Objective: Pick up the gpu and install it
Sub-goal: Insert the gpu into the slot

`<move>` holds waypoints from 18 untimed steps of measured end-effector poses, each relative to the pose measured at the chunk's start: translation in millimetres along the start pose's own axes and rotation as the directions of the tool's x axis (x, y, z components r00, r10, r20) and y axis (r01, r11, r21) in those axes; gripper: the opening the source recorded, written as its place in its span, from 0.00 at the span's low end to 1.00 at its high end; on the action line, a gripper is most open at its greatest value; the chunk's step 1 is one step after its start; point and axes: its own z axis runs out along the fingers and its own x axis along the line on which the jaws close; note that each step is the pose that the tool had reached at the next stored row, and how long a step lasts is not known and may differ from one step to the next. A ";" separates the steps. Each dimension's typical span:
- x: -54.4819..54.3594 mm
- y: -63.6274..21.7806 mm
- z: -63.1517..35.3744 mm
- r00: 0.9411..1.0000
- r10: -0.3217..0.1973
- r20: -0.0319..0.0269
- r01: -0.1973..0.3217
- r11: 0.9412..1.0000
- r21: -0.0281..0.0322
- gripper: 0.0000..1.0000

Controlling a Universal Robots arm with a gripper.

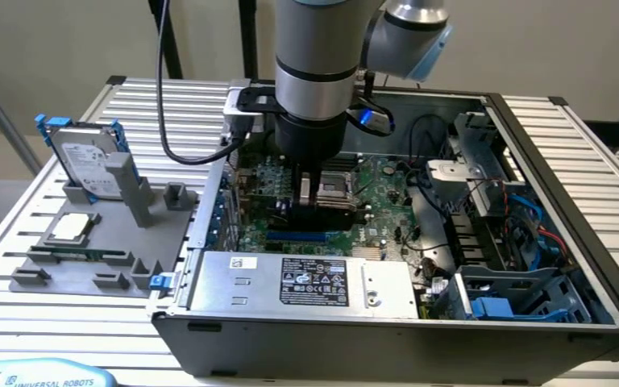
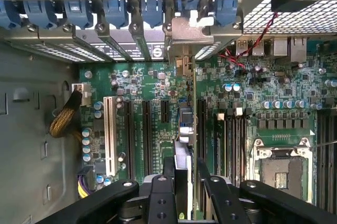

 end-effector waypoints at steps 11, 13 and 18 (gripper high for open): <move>0.3 3.8 4.5 1.000 0.000 -0.001 0.000 1.000 0.000 0.27; 0.4 4.2 5.4 1.000 0.000 -0.002 0.000 1.000 0.000 0.27; 0.6 5.3 8.1 1.000 0.000 -0.002 0.000 1.000 0.000 0.27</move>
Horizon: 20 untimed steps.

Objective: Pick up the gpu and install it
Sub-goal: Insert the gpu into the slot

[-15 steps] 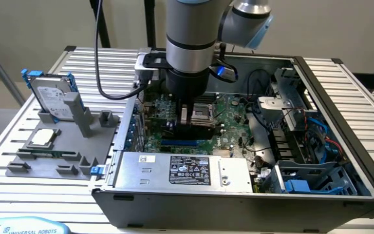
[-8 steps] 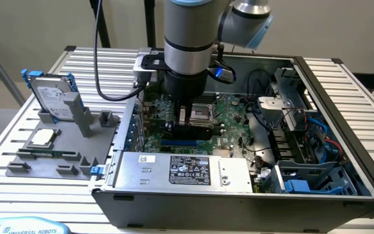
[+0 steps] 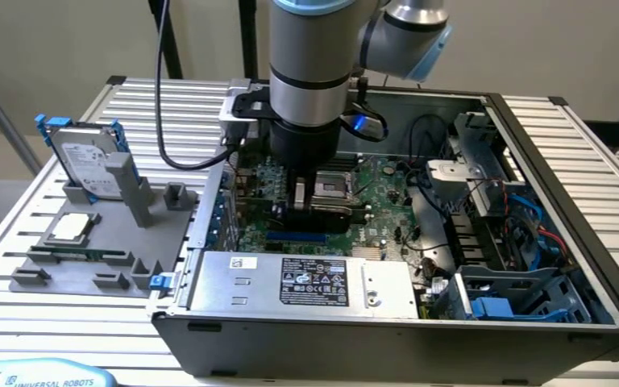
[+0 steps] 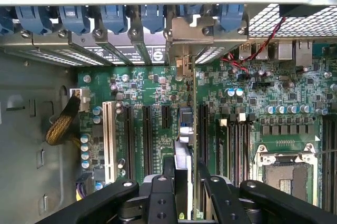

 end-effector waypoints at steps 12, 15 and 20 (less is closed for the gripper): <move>-2.1 0.3 7.3 1.000 -0.016 -0.005 0.016 1.000 0.000 0.27; -2.2 0.6 7.4 1.000 -0.023 -0.006 0.023 1.000 -0.001 0.27; -2.1 1.8 8.5 1.000 -0.023 -0.008 0.023 1.000 -0.001 0.27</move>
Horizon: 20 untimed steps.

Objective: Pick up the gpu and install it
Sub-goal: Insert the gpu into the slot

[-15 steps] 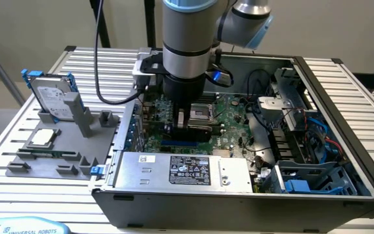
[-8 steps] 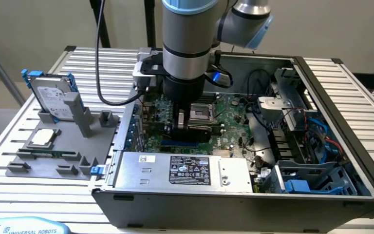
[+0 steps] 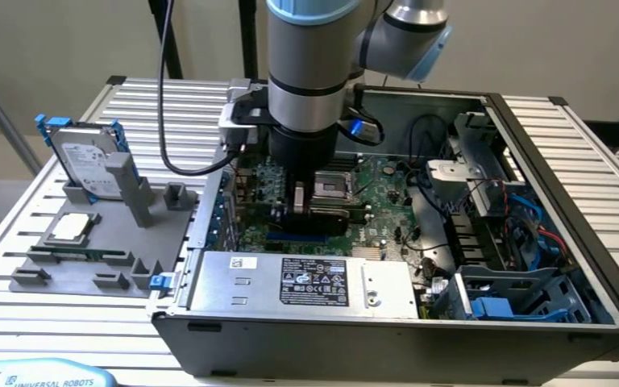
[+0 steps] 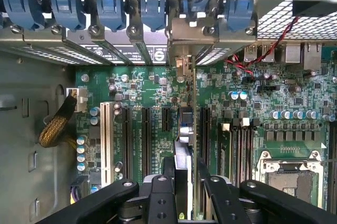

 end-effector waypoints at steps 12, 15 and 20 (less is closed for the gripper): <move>-0.7 0.9 2.9 1.000 0.000 -0.004 0.000 1.000 0.000 0.27; -1.0 0.9 3.4 1.000 0.000 -0.004 0.000 1.000 0.000 0.27; -1.2 1.4 4.7 1.000 0.000 -0.004 0.000 1.000 0.000 0.27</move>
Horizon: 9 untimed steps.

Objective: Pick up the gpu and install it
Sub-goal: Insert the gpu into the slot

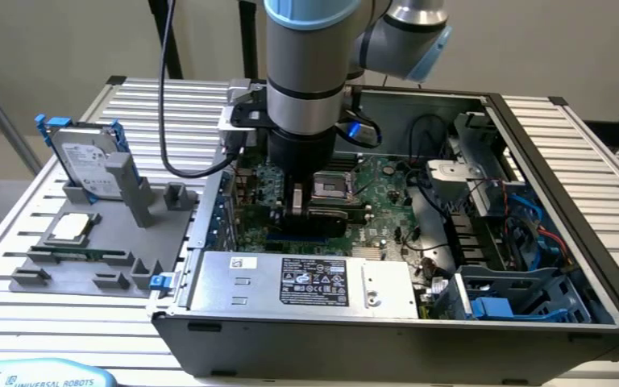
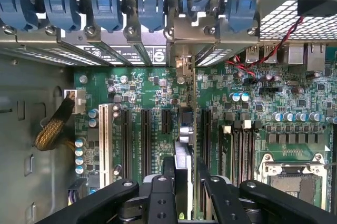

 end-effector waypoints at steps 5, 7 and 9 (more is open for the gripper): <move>0.1 0.8 1.6 1.000 0.000 0.000 0.000 1.000 0.000 0.27; 0.0 0.8 1.9 1.000 0.000 0.000 0.000 1.000 0.000 0.27; -0.2 0.8 2.0 1.000 0.000 0.000 0.000 1.000 0.000 0.27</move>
